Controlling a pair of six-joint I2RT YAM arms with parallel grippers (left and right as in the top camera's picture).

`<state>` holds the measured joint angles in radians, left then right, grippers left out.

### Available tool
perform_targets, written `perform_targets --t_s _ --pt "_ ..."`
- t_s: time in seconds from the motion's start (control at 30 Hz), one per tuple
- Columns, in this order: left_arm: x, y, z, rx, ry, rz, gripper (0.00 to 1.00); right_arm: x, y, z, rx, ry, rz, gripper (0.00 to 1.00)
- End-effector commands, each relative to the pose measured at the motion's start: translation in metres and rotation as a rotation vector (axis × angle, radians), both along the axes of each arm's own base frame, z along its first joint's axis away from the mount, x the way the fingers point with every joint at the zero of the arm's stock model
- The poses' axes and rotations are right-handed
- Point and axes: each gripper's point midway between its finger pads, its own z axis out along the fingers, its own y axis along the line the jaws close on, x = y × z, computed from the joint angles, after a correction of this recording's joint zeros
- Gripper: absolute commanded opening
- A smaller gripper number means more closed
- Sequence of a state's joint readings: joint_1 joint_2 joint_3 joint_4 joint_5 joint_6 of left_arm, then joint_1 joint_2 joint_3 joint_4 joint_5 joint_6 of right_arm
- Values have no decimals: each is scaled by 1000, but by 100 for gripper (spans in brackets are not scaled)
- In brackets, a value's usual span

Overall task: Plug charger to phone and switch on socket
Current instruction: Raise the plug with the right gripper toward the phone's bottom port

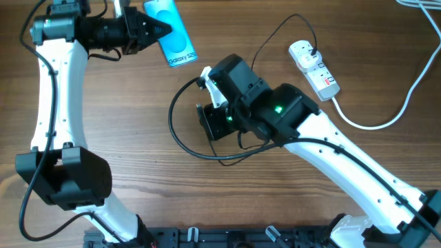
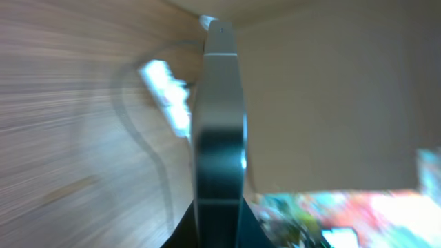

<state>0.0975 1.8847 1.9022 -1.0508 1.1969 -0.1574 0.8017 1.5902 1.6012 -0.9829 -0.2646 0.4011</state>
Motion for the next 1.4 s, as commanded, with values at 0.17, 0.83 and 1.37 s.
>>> perform_targets --t_s 0.17,0.83,1.37 --pt "-22 -27 33 -172 -81 -161 4 7 9 14 60 -38 5 4" --pt "-28 -52 22 -102 -132 -215 4 32 -14 49 -25 -214 -89 4" --pt "-33 -54 29 -142 -131 -236 4 49 -23 57 -67 -300 -142 4"
